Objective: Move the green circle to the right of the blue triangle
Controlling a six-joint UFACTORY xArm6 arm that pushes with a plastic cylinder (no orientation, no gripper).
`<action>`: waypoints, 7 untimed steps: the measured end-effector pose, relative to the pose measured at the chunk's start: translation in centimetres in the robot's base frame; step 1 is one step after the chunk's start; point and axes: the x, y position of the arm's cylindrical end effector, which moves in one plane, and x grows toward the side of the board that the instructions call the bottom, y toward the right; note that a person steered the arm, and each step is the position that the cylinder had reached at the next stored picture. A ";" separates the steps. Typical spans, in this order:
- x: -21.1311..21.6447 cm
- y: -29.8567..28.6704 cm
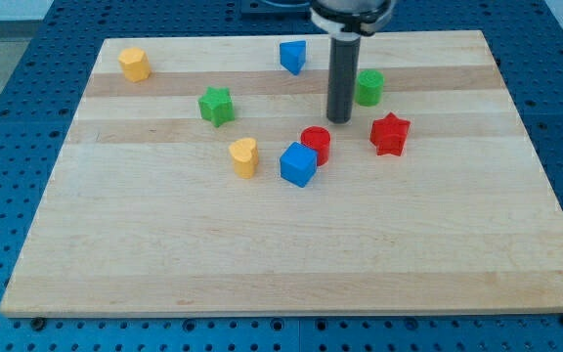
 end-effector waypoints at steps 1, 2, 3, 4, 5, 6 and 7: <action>-2.5 2.6; -5.0 5.2; -7.2 7.8; -7.9 8.9; -2.9 6.0; -1.2 1.5; -6.4 -0.7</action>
